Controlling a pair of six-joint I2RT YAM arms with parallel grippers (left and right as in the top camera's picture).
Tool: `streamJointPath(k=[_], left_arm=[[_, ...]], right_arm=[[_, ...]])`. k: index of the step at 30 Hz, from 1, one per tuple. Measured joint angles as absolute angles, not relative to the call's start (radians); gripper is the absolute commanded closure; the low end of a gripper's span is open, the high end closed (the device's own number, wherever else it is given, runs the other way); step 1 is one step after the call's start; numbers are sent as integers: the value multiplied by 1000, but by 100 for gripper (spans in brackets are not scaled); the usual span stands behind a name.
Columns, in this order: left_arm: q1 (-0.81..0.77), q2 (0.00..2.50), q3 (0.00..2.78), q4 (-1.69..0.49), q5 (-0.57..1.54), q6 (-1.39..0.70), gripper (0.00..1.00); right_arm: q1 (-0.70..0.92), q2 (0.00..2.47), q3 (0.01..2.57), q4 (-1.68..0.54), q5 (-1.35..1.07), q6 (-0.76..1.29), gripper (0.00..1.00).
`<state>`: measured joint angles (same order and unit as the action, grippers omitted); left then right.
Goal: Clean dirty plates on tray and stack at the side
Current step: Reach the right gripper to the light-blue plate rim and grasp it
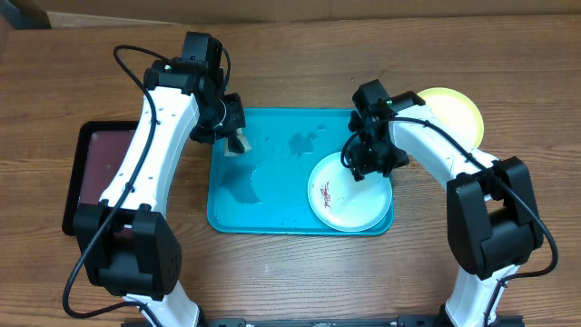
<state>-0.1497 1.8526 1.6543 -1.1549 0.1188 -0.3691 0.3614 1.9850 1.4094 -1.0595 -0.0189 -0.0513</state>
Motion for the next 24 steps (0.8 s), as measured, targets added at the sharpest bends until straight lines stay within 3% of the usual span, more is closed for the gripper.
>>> streamJointPath(k=[4, 8, 17, 24], left_arm=[[-150, 1853, 1654, -1155, 120, -363, 96], [-150, 1853, 1654, -1155, 120, -363, 96], [-150, 1853, 1654, -1152, 120, -363, 95], [-150, 1853, 1654, -1151, 120, -363, 96]], right_arm=[[361, 1985, 1409, -1071, -42, -40, 32], [361, 1989, 1409, -1078, -53, -24, 48], [367, 2023, 1398, -987, -162, 54, 50], [445, 2024, 1426, -1008, -208, 169, 40]])
